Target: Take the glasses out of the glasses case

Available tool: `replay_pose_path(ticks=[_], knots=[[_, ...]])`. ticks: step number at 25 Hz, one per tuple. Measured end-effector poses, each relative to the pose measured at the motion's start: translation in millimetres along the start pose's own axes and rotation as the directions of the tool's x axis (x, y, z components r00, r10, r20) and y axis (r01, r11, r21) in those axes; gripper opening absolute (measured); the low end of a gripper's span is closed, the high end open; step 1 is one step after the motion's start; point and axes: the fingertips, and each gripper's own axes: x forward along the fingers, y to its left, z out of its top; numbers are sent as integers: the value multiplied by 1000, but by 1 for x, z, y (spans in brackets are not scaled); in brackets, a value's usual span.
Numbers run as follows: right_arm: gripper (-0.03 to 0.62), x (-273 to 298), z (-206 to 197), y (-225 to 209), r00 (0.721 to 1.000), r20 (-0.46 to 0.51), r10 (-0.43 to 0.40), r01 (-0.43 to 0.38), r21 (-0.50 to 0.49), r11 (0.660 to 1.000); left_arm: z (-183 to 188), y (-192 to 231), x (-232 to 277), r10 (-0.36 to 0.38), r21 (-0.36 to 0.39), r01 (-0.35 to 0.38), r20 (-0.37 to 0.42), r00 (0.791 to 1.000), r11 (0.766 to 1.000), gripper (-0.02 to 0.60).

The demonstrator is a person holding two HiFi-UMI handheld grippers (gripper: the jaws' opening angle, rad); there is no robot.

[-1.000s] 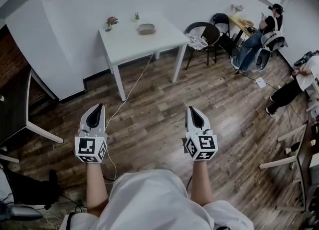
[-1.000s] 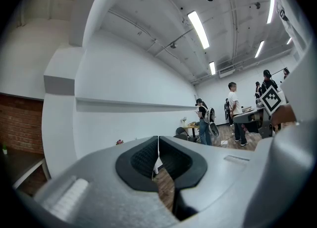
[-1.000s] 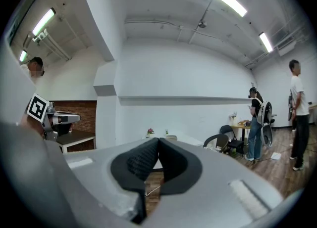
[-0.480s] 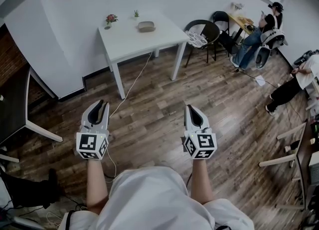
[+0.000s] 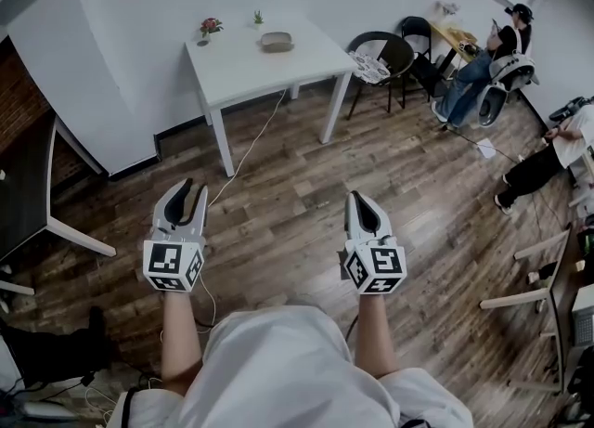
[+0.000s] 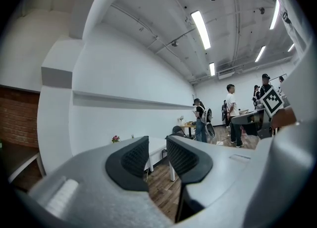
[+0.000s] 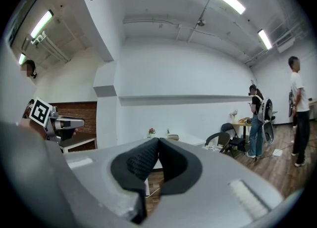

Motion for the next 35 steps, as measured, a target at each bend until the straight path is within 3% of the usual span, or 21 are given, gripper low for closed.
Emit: replay_pose_path(ticks=[18, 35], knots=[[3, 27, -6, 10, 1000, -21, 13, -14, -21, 1000, -18, 22, 17, -18, -33, 18, -11, 1000, 999, 112], [3, 132, 5, -44, 999, -7, 38, -38, 2, 999, -25, 51, 126, -17, -18, 16, -40, 999, 1000, 112]])
